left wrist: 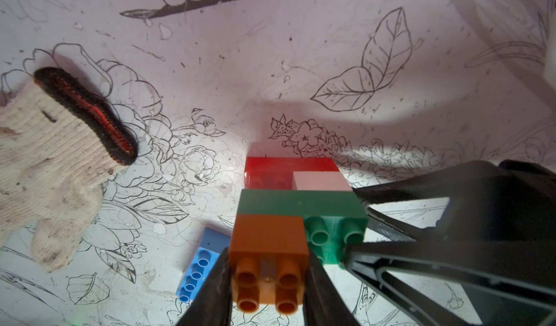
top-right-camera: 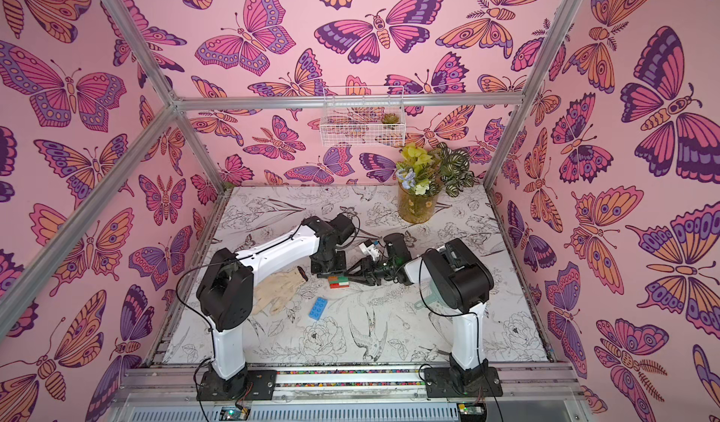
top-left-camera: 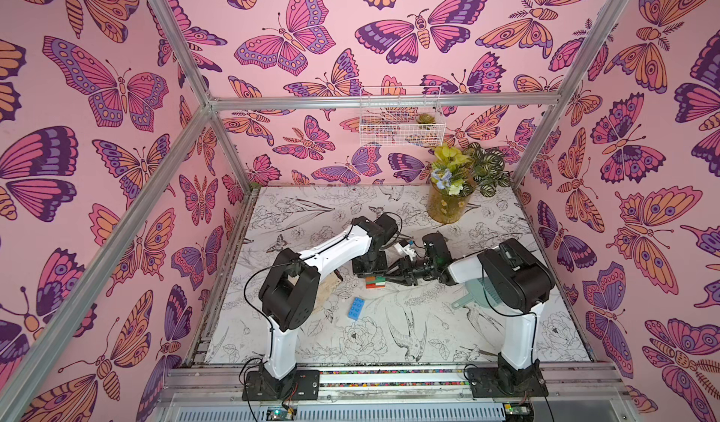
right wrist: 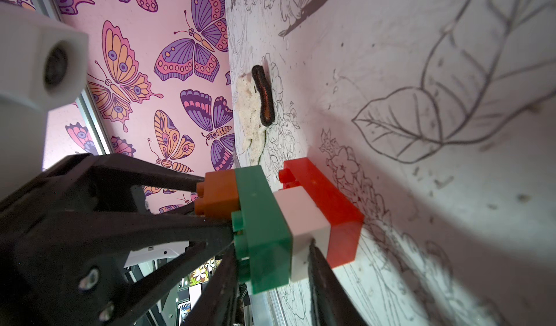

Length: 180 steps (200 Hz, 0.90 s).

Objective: Assemble the number 5 with lego
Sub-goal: Assemble the lego brick with the lego brick.

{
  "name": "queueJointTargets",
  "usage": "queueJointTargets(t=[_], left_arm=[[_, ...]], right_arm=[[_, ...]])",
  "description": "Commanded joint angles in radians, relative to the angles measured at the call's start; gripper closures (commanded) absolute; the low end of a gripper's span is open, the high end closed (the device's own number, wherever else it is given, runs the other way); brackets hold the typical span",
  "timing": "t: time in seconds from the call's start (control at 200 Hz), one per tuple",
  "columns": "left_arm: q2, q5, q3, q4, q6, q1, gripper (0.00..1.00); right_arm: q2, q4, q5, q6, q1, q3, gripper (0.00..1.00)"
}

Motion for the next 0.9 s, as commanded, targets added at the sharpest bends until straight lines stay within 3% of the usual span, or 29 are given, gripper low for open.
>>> queueJointTargets(t=[0.0,0.896], left_arm=[[0.126,0.069,-0.076,-0.004,0.003,-0.005,0.99],[0.127,0.027,0.041,-0.092,0.023,-0.02,0.72]], right_arm=[[0.067,-0.209,0.104,-0.05,0.044,-0.002,0.63],[0.031,-0.375,0.177,-0.112,0.059,0.018,0.67]])
